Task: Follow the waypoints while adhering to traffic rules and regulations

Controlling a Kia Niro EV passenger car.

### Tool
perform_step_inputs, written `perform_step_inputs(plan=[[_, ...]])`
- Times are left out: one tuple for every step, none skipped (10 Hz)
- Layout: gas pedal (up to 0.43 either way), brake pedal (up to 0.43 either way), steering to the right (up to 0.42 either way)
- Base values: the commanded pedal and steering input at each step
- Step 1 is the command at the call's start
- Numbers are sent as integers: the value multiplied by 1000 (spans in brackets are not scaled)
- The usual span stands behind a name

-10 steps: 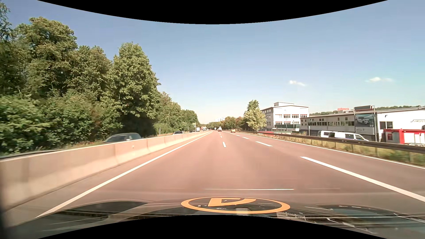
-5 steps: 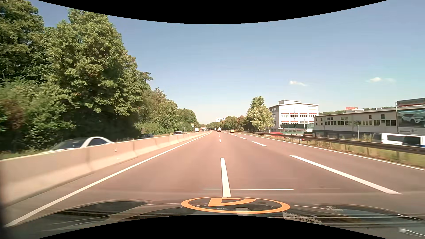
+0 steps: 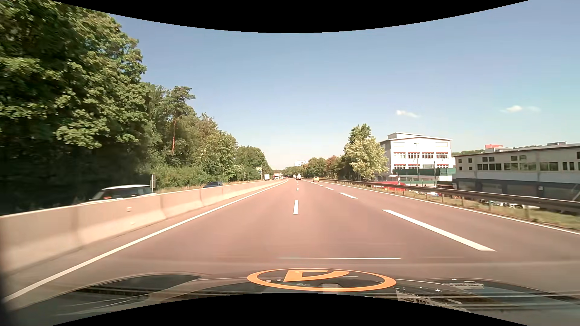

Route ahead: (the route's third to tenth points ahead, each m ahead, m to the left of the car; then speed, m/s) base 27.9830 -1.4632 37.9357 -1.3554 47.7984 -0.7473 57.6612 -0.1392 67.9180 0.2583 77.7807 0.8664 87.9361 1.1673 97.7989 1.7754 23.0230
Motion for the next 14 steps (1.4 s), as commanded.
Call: perform_step_inputs(plan=[[130,0,-4],[130,0,-4],[150,0,-4],[150,0,-4],[150,0,-4],[157,0,-4],[157,0,-5],[157,0,-5],[157,0,-5],[169,0,-5],[177,0,-6],[189,0,-5],[197,0,-5],[197,0,-5]])
